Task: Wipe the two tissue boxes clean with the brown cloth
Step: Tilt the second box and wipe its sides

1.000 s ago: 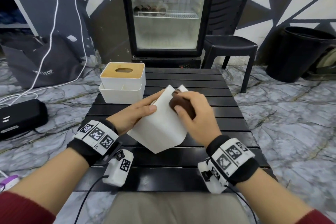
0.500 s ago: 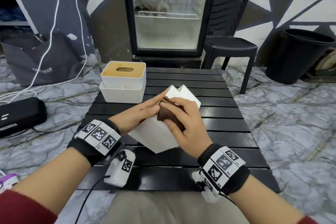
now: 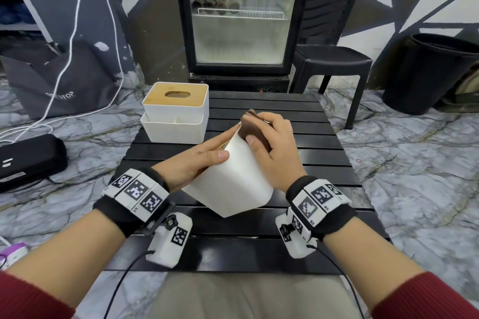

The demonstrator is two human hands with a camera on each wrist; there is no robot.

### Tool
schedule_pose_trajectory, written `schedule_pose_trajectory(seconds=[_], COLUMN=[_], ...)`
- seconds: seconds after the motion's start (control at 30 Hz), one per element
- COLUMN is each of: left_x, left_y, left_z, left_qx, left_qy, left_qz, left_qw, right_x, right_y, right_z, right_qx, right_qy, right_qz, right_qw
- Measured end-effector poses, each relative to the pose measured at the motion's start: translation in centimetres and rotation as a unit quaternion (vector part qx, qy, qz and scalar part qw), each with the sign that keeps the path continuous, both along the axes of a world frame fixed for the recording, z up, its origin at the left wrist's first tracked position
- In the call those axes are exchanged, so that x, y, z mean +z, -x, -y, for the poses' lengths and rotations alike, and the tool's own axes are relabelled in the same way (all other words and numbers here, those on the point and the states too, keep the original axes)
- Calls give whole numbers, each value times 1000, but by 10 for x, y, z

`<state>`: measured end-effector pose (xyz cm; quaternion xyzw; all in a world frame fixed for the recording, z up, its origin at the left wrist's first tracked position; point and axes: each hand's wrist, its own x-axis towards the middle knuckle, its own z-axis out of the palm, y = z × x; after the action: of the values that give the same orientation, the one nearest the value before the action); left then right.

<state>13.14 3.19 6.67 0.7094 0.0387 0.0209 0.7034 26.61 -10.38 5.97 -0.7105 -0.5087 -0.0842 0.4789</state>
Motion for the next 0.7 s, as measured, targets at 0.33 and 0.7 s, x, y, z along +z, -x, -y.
schedule_pose_trajectory(seconds=[0.33,0.7], left_x=[1,3], left_y=[3,4], left_z=[-1,0], left_qx=[4,2], left_qy=[-8,1], left_qz=[14,15], left_qw=[1000,1000], right_x=[3,-1], right_y=[-18,-31], right_z=[-13,-11], right_qx=[-37,-67], right_qy=[27,49], right_qz=[-22,-61], right_qw=[999,995])
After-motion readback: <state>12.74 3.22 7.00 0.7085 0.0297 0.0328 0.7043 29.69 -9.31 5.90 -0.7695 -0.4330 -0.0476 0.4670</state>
